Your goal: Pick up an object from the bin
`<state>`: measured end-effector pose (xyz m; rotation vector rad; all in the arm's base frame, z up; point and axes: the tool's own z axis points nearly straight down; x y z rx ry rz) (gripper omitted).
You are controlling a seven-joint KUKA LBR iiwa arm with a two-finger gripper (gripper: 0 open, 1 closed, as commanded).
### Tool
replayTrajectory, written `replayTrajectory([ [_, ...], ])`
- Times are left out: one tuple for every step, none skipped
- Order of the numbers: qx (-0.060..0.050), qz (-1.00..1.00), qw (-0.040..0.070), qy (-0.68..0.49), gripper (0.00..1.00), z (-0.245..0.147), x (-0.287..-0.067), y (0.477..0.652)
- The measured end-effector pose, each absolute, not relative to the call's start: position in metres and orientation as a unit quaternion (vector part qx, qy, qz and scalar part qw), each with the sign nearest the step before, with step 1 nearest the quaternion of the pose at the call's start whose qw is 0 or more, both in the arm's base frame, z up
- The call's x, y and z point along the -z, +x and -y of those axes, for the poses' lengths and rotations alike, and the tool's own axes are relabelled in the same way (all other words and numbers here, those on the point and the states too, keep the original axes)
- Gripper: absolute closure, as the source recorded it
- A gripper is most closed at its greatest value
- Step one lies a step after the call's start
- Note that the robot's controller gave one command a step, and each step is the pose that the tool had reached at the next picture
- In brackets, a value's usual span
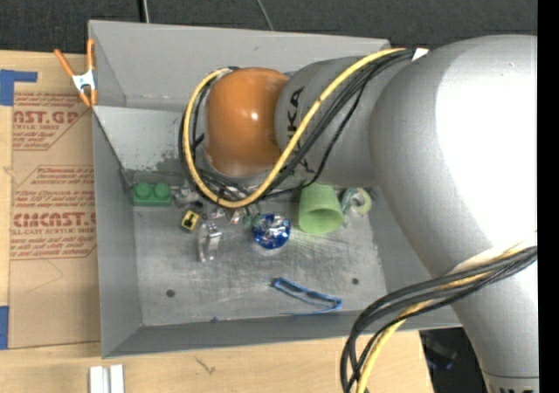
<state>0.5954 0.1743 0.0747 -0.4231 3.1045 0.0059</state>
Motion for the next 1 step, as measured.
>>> replayTrajectory([
  [0.0, -0.983, 0.002, -0.184, 0.0, -0.1638, -0.1009, 0.5861],
])
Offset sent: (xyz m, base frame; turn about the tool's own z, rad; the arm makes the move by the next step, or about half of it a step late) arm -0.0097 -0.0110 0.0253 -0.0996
